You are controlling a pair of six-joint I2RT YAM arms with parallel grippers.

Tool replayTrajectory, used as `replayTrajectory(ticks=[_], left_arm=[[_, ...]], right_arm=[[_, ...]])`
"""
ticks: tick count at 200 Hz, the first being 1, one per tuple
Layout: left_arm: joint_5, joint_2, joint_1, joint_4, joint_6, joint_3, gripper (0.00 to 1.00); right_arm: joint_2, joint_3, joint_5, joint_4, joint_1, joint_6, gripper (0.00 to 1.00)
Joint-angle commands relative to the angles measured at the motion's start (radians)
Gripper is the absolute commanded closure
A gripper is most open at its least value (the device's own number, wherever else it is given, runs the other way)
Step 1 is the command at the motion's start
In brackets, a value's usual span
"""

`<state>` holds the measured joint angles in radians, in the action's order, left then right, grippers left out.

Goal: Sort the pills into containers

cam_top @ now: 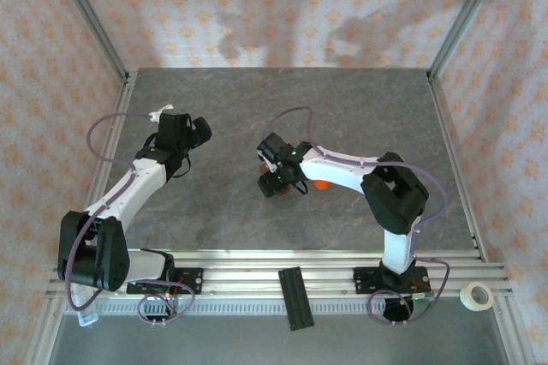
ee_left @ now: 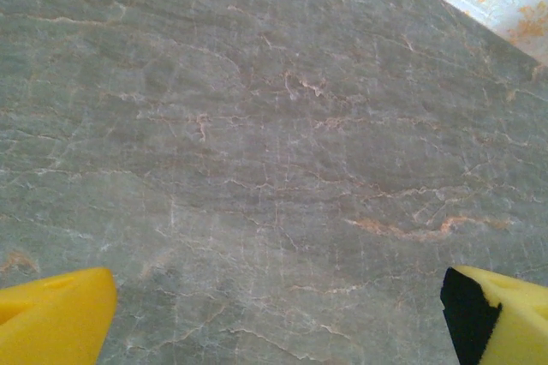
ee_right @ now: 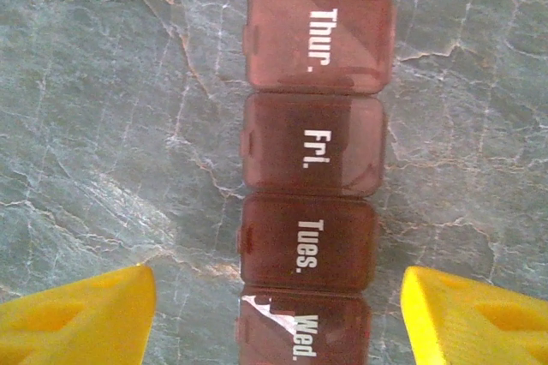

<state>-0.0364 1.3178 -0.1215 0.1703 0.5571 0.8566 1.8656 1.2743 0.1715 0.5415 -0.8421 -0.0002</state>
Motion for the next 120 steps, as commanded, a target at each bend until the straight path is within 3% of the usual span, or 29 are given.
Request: replayTrajectory(ticks=[1, 70, 120], left_arm=[[0.017, 0.012, 0.007, 0.026, 0.024, 0.039, 0.0], [0.035, 0.017, 0.008, 0.022, 0.036, 0.039, 0.0], [0.073, 0.029, 0.007, 0.027, 0.071, 0.05, 0.0]], right_arm=[[0.026, -0.004, -0.056, 0.002, -0.005, -0.007, 0.27], [0.058, -0.007, -0.079, -0.021, -0.005, -0.006, 0.31], [0.07, -0.017, -0.072, -0.03, -0.004, -0.004, 0.51]])
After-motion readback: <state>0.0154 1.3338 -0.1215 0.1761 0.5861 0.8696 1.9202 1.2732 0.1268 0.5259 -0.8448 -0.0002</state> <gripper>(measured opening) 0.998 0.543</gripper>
